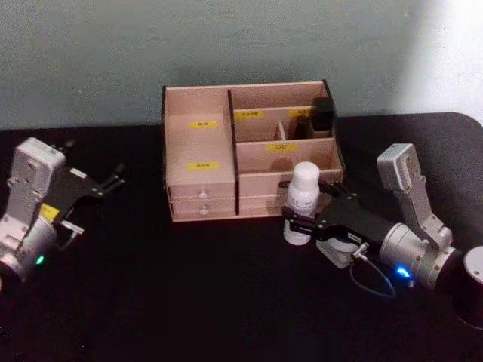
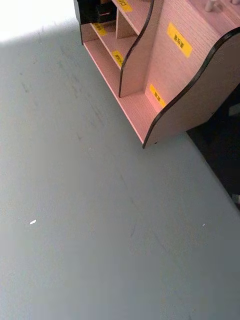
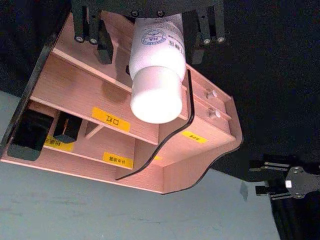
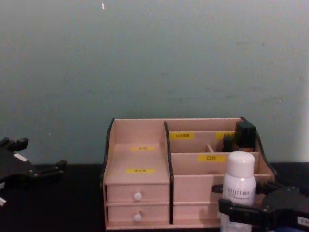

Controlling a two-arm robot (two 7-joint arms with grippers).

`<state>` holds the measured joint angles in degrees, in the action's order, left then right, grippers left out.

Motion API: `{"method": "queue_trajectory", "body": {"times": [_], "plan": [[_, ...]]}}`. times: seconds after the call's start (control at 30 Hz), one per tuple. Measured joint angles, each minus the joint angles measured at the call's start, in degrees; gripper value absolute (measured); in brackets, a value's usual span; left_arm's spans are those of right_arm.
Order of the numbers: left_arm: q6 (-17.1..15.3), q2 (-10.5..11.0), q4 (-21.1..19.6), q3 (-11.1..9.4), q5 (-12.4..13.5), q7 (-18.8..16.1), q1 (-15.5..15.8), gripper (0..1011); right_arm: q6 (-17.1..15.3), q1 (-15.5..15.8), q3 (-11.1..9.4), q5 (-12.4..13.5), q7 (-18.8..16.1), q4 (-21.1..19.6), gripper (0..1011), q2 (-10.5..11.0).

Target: Pick up the facial cleanser and watermelon frost from the table and place them into the tiered storage box.

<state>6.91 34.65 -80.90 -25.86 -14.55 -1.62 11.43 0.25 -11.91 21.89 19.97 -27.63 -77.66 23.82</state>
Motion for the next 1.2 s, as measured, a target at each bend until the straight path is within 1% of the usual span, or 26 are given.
{"method": "queue_trajectory", "body": {"times": [0.8, 0.97, 1.1, 1.13, 1.2], "plan": [[0.00, 0.00, 0.00, 0.00, 0.00, 0.00, 0.00, 1001, 0.02, 0.05, -0.03, 0.01, 0.01, -0.07, 1000, 0.05], [0.00, 0.00, 0.00, 0.00, 0.00, 0.00, 0.00, 1001, 0.04, 0.08, -0.03, -0.01, 0.03, -0.09, 916, 0.05], [0.00, 0.00, 0.00, 0.00, 0.00, 0.00, 0.00, 1001, 0.06, 0.08, -0.04, -0.01, 0.05, -0.11, 800, 0.06], [0.00, 0.00, 0.00, 0.00, 0.00, 0.00, 0.00, 1001, 0.07, 0.08, -0.03, -0.02, 0.05, -0.12, 786, 0.06], [0.00, 0.00, 0.00, 0.00, 0.00, 0.00, 0.00, 1001, 0.08, 0.08, -0.03, -0.01, 0.05, -0.12, 708, 0.06]]}}
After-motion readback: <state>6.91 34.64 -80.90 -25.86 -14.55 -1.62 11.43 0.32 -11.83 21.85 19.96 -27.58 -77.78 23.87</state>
